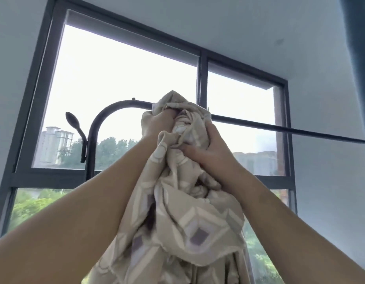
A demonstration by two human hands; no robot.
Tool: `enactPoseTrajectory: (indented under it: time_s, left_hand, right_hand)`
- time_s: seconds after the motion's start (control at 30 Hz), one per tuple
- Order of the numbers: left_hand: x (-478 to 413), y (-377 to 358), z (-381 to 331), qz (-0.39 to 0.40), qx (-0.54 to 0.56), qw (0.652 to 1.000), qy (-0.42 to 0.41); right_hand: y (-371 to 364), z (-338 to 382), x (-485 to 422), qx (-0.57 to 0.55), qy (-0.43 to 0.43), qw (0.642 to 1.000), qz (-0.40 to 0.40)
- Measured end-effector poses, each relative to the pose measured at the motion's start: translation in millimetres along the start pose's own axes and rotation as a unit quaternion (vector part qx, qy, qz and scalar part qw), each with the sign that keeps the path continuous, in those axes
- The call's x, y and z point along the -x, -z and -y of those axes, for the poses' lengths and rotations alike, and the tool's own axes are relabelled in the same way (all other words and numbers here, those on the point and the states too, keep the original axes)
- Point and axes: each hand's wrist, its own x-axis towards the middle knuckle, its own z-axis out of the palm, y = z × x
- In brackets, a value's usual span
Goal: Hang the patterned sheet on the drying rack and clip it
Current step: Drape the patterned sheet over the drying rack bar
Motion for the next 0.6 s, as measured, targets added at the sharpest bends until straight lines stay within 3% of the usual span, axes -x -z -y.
enactPoseTrajectory:
  time_s: [0.1,0.2,0.3,0.37,0.4,0.5,0.53,0.6]
  left_hand:
    - [-8,4,1,0.041,0.012,0.999,0.026]
    - [-7,11,-10,0.075,-0.010,0.997,0.017]
    - [-9,24,-24,0.072,0.031,0.993,-0.083]
    - [-6,31,-23,0.057,-0.011,0.984,-0.169]
    - [-4,32,-18,0.062,-0.074,0.979,-0.181]
    - [-7,47,1,0.094,-0.219,0.964,-0.118]
    - [-10,52,-1,0.083,-0.221,0.964,-0.119]
    - [-12,55,-9,0.077,-0.196,0.966,-0.149]
  right_hand:
    - [1,3,-2,0.048,0.041,0.996,-0.055]
    - [13,17,-12,0.107,0.075,0.990,-0.050]
    - [22,37,-20,0.095,0.123,0.986,-0.061]
    - [22,37,-21,0.046,0.145,0.985,-0.086]
    - [19,33,-19,0.052,0.137,0.986,-0.083]
    - [19,10,-9,0.232,0.047,0.972,0.000]
    - [21,4,-9,0.259,0.031,0.965,-0.003]
    - [23,3,-8,0.206,0.040,0.976,-0.062]
